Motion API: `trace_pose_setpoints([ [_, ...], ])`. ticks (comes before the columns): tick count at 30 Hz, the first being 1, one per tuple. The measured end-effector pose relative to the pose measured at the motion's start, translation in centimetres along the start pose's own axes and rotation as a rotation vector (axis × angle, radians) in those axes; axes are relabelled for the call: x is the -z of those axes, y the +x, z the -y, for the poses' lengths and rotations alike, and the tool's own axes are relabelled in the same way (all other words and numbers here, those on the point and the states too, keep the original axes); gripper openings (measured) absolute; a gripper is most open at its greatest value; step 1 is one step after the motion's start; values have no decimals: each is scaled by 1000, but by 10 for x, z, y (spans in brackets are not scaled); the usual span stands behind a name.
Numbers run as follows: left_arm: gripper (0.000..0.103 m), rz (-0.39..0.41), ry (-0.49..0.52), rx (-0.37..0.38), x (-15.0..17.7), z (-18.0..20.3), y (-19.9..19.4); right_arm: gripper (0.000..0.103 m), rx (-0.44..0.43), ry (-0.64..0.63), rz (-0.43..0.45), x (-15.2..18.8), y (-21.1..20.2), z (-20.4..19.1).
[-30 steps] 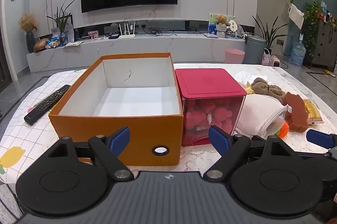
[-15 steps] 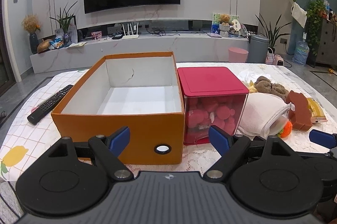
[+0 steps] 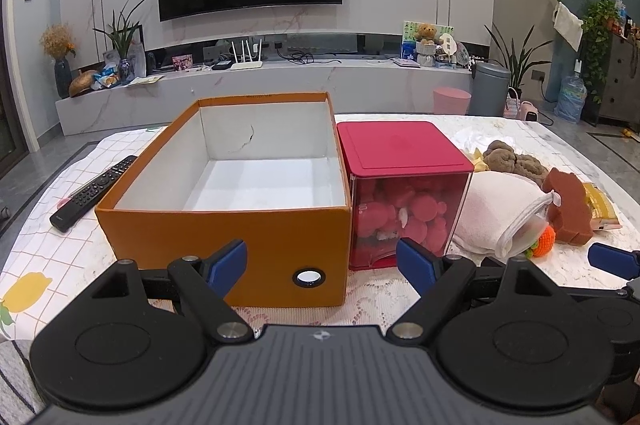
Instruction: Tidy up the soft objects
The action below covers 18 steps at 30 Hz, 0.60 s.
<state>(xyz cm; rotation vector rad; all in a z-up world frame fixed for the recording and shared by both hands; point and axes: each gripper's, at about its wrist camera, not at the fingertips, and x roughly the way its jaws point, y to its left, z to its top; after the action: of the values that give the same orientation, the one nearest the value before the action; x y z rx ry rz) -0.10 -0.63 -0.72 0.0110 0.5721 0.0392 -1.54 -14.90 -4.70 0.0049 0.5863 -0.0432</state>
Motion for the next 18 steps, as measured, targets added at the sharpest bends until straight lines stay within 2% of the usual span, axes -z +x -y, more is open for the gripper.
trace_pose_setpoints([
  [10,99,-1,-3,-1,1,0,1,100,1,-6,-11,0,0,-1],
  [18,99,5,-6,-1,1,1,1,100,-5,-2,13,0,-1,0],
])
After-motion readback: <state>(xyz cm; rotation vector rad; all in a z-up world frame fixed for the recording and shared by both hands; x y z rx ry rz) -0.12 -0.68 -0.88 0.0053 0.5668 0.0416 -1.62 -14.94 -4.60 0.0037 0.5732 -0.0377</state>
